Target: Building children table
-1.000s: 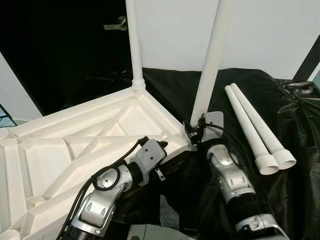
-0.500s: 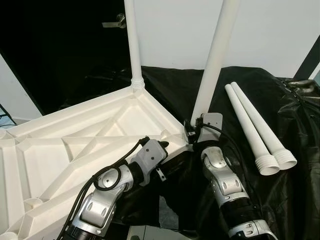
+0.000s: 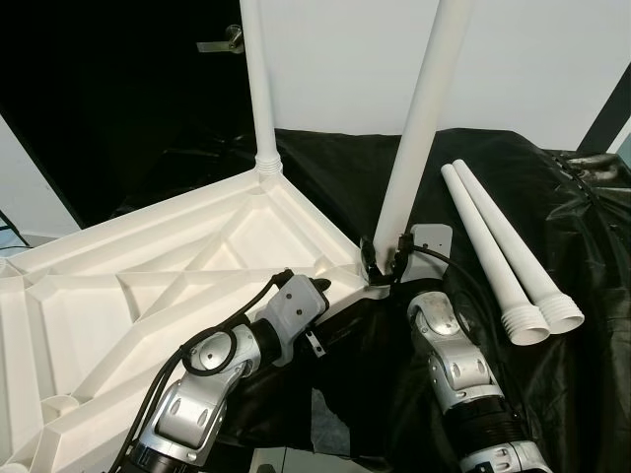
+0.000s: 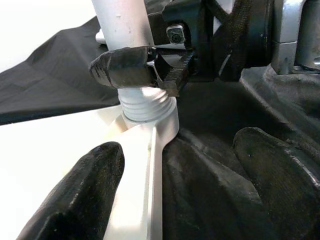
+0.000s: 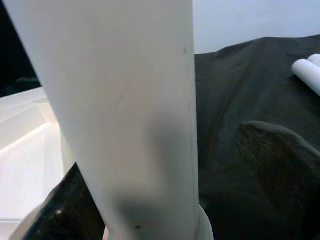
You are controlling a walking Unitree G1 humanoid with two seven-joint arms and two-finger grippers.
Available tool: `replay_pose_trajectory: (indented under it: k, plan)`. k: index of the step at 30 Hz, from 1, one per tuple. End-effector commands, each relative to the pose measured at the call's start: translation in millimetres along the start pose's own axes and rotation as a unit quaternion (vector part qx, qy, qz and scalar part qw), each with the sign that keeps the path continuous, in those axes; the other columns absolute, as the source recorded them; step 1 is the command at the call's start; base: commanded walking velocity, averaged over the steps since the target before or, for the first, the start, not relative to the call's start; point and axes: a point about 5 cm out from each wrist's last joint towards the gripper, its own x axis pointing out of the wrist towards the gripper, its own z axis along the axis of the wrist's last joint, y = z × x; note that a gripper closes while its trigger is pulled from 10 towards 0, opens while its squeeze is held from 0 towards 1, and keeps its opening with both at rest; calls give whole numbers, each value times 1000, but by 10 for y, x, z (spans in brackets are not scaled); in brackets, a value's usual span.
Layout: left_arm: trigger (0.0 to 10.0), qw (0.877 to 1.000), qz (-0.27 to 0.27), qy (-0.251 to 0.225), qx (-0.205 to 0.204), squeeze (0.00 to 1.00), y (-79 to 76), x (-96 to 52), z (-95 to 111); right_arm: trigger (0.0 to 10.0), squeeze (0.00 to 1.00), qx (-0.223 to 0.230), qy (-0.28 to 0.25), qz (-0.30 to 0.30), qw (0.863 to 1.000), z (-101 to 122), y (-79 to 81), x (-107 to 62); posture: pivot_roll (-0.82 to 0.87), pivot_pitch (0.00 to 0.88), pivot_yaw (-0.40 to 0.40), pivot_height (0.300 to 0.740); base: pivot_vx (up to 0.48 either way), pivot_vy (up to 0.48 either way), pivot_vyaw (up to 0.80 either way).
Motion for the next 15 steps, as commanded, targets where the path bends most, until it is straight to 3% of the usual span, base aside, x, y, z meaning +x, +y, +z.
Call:
replay_pose_trajectory:
  k: [1, 4, 5, 6, 7, 15]
  plan:
    - [10000, 1000, 16, 7, -13, 0, 29, -37, -7, 10000, 0, 9, -14, 5, 1000, 34, -7, -36, 92, 0, -20, 740, 0, 0, 0]
    - [10000, 999, 17, 11, -41, 0, 37, -45, -17, 10000, 0, 9, -17, 10, 1000, 37, 7, -56, 91, 0, -19, 740, 0, 0, 0]
    - [10000, 999, 17, 12, -50, 141, 41, -48, -21, 10000, 0, 9, -18, 11, 1000, 38, 9, -65, 92, 0, -19, 740, 0, 0, 0]
    - [10000, 999, 17, 12, -50, 141, 41, -48, -21, 10000, 0, 9, -18, 11, 1000, 38, 9, -65, 92, 0, -19, 740, 0, 0, 0]
    - [10000, 998, 16, 13, -55, 1000, 47, -54, -24, 10000, 0, 9, -19, 12, 1000, 39, 8, -72, 90, 0, -18, 740, 0, 0, 0]
    - [10000, 999, 16, 19, -46, 1000, 97, -120, -24, 10000, 0, 13, -26, 10, 1000, 55, -38, -129, 88, 0, -12, 740, 0, 0, 0]
